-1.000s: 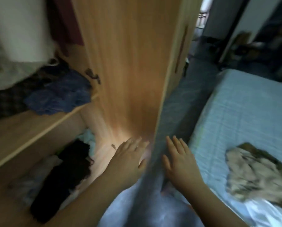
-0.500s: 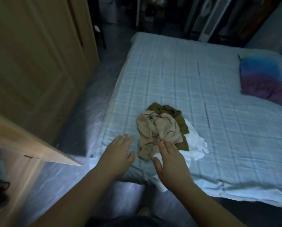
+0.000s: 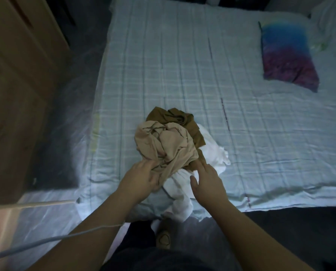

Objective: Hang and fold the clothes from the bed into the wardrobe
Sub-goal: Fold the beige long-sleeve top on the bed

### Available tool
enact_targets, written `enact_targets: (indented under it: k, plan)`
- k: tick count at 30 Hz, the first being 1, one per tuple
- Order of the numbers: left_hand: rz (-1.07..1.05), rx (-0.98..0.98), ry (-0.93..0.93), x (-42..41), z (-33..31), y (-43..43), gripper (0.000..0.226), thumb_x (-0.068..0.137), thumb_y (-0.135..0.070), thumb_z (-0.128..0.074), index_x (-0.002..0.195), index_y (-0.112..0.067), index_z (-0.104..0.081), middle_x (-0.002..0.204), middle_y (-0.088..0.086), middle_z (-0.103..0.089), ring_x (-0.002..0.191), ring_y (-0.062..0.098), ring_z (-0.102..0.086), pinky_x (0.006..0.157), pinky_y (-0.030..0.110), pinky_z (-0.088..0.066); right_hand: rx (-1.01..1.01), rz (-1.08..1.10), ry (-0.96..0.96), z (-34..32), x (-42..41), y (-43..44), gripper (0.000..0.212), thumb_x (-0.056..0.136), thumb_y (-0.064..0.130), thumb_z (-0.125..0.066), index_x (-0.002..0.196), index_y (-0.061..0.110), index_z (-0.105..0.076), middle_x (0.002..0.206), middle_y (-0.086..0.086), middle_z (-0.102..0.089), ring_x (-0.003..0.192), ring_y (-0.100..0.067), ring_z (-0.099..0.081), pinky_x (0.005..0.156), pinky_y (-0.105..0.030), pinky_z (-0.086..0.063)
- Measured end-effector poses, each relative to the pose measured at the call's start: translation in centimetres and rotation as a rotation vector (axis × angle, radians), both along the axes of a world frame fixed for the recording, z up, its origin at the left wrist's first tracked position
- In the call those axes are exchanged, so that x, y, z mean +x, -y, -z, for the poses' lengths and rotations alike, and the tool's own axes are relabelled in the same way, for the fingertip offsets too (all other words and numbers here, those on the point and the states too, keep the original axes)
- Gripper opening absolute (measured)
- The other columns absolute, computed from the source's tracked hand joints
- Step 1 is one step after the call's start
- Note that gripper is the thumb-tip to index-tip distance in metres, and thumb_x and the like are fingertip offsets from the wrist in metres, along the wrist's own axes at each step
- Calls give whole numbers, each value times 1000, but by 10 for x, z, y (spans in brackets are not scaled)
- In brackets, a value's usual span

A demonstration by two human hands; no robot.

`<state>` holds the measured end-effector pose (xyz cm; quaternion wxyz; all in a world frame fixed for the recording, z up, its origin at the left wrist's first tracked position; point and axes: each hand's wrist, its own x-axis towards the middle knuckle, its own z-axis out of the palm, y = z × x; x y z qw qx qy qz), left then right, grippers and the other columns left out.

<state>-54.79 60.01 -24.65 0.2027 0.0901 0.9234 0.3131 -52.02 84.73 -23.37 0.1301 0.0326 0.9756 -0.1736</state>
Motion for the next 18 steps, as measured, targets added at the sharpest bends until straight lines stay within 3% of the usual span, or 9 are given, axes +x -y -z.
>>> enact_targets:
  k: [7,10,12,14,16,18]
  plan:
    - [-18,54,243,-54,67,6,89,66,-62,-30,132,-8,-59,125,22,-62,112,38,-60,91,34,-45,-8,21,280,61,-39,8,57,91,26,-54,146,24,-39,147,-2,-46,131,-26,-45,104,-42,-44]
    - [-14,32,389,-58,100,5,59,90,-43,-55,137,-8,-53,128,22,-60,114,36,-59,84,21,-36,-42,-4,345,94,-55,11,60,87,18,-54,146,22,-42,148,-4,-45,133,-27,-45,104,-43,-45]
    - [24,-3,412,-58,115,0,43,96,-29,-59,134,-10,-53,128,16,-61,113,29,-58,82,20,-37,-54,-52,362,112,-64,16,58,87,17,-53,145,21,-44,149,-6,-45,132,-30,-45,104,-44,-45]
    - [-22,95,341,-60,117,-14,32,102,-33,-49,115,-7,-61,109,15,-69,98,17,-59,77,21,-46,-43,-145,362,128,-74,21,54,91,17,-53,144,22,-46,150,-5,-43,130,-31,-45,102,-44,-45]
    - [38,243,343,-52,145,-24,42,105,-43,-35,95,-10,-58,80,17,-69,78,12,-54,69,25,-50,-33,-249,332,145,-81,25,49,92,17,-52,140,25,-49,149,-3,-44,124,-31,-48,93,-44,-49]
    - [-48,204,353,-42,186,-33,39,100,-50,-44,99,-14,-58,90,16,-68,84,19,-61,76,33,-53,0,-337,309,162,-89,23,49,90,18,-52,138,26,-51,148,-3,-43,121,-32,-50,87,-41,-51]
